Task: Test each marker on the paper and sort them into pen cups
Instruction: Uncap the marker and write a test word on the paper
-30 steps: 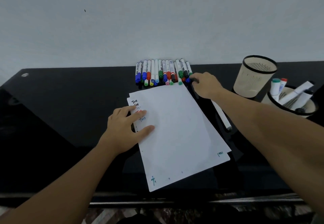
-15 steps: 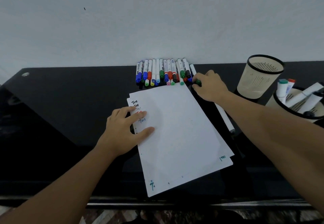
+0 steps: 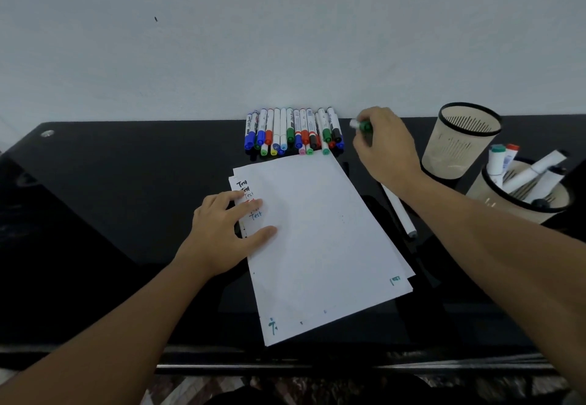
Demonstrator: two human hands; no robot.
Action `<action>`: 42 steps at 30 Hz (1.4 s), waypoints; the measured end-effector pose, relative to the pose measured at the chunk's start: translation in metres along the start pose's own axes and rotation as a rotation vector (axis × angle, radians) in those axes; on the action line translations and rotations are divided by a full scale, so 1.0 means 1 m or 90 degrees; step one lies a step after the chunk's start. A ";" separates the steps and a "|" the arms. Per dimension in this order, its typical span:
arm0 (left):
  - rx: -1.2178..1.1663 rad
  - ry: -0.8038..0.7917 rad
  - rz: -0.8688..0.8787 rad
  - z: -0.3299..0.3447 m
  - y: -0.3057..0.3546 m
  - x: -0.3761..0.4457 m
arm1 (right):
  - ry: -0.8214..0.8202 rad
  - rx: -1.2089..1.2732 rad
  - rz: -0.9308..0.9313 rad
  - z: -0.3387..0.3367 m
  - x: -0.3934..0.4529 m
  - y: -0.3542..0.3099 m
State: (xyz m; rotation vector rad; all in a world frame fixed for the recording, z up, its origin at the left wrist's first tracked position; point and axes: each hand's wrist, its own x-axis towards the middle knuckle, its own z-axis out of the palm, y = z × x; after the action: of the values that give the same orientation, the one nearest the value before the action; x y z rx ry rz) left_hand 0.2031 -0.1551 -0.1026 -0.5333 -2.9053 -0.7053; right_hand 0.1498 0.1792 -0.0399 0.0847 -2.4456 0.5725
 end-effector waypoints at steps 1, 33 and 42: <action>-0.004 0.003 0.002 0.000 0.000 0.000 | 0.020 0.002 -0.025 -0.003 -0.002 -0.005; 0.015 0.208 0.228 0.000 0.002 -0.014 | -0.423 -0.209 -0.270 0.020 -0.070 -0.121; -0.007 0.201 0.188 -0.002 0.007 -0.014 | -0.417 -0.190 -0.237 0.019 -0.069 -0.124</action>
State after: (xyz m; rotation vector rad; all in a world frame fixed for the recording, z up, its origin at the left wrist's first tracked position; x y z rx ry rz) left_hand 0.2186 -0.1549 -0.1007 -0.7556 -2.4665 -0.6904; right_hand 0.2185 0.0543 -0.0463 0.6793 -2.9990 -0.0047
